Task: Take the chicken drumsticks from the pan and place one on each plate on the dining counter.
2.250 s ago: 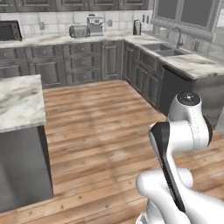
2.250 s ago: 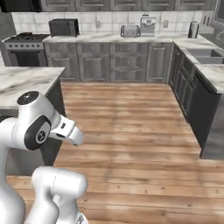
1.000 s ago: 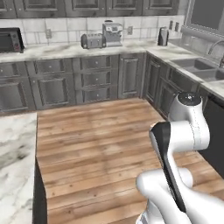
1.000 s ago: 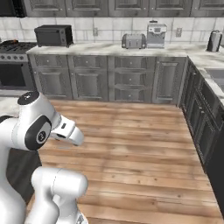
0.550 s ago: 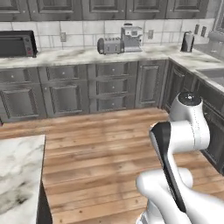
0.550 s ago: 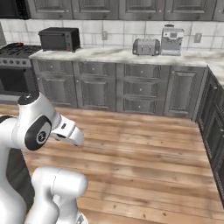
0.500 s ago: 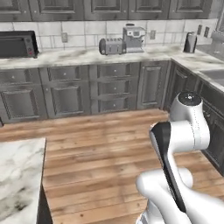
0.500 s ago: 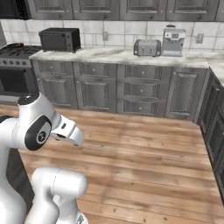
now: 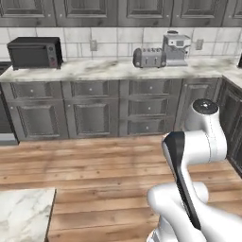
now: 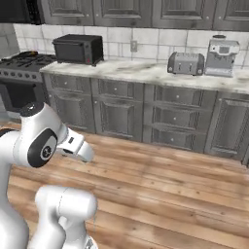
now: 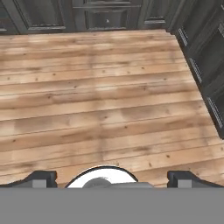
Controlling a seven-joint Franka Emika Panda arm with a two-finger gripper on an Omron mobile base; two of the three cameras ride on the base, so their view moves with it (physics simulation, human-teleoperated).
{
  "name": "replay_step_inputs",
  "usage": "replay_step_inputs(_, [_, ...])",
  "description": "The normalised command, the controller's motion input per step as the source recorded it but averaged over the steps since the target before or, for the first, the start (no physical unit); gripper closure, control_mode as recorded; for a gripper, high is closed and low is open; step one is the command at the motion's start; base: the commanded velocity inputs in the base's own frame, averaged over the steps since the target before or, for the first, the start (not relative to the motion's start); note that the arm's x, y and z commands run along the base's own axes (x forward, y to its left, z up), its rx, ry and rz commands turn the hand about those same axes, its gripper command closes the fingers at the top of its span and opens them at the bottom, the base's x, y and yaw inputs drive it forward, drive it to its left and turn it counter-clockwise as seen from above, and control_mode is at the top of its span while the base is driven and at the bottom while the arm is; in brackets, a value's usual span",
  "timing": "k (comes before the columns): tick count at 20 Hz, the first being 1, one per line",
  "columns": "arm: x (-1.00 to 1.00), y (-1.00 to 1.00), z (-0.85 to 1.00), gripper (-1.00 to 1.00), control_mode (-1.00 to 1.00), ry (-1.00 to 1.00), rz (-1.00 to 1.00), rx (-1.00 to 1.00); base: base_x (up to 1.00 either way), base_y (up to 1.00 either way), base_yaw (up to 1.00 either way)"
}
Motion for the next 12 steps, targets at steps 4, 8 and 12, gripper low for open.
replay_step_inputs(4, [0.0,0.0,0.0,-1.0,1.0,0.0,0.0,0.0,0.99,0.0,0.4])
replay_step_inputs(8, [0.0,0.0,0.0,-1.0,1.0,0.0,0.0,0.0,0.97,0.0,0.4])
replay_step_inputs(12, [0.0,0.0,0.0,-1.0,1.0,0.0,0.0,0.0,0.96,0.0,0.41])
